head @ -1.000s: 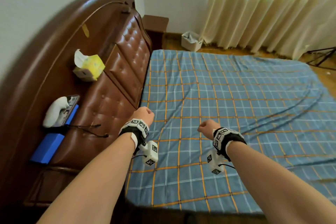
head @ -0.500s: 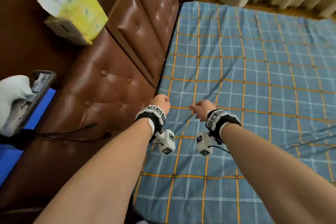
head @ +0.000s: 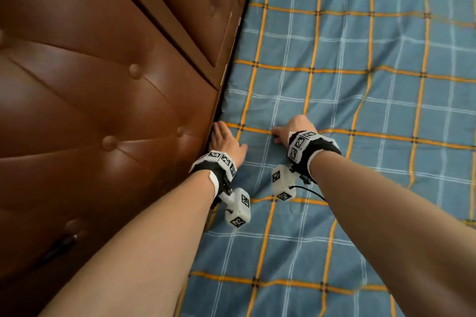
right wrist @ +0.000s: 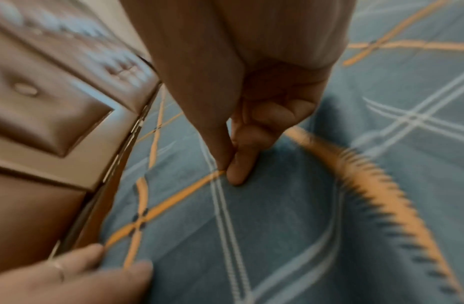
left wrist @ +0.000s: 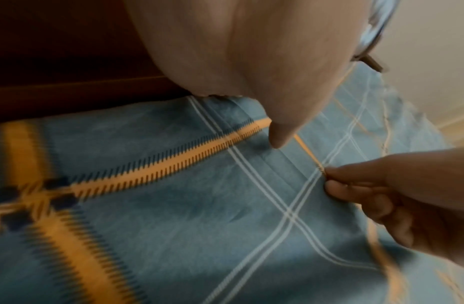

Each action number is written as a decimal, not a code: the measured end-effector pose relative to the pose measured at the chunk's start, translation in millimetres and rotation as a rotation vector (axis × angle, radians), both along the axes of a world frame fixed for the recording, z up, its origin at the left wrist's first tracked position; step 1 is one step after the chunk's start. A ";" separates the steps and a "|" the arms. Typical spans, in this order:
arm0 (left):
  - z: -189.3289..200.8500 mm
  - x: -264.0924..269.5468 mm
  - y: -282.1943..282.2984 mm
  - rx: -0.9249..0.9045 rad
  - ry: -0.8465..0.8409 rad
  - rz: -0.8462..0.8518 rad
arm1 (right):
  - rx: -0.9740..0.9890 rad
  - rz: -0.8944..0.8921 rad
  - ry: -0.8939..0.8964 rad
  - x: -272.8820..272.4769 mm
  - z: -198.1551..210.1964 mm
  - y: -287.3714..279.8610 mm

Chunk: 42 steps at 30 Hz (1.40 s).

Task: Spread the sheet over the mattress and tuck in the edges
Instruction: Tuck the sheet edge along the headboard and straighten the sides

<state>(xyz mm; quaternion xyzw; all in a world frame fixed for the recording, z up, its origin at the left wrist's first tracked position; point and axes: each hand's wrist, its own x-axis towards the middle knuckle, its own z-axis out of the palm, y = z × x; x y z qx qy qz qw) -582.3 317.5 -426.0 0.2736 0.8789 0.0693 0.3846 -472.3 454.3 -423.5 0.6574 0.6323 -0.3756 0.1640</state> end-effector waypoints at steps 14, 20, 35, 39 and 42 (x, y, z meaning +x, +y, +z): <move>19.0 -19.2 8.7 0.201 -0.064 0.195 | -0.012 0.048 -0.097 -19.2 4.0 3.7; 29.2 -23.7 -0.5 0.447 0.029 0.055 | -0.109 0.128 0.099 -22.5 12.3 12.7; 9.8 -29.5 39.5 0.096 0.013 0.357 | 0.201 0.313 0.072 -54.6 20.1 60.6; 4.0 -26.7 34.4 0.278 0.017 0.338 | 0.126 0.354 -0.028 -76.2 6.4 63.8; 6.1 -27.5 32.2 0.438 0.036 0.282 | -0.001 0.356 -0.032 -89.1 1.9 72.2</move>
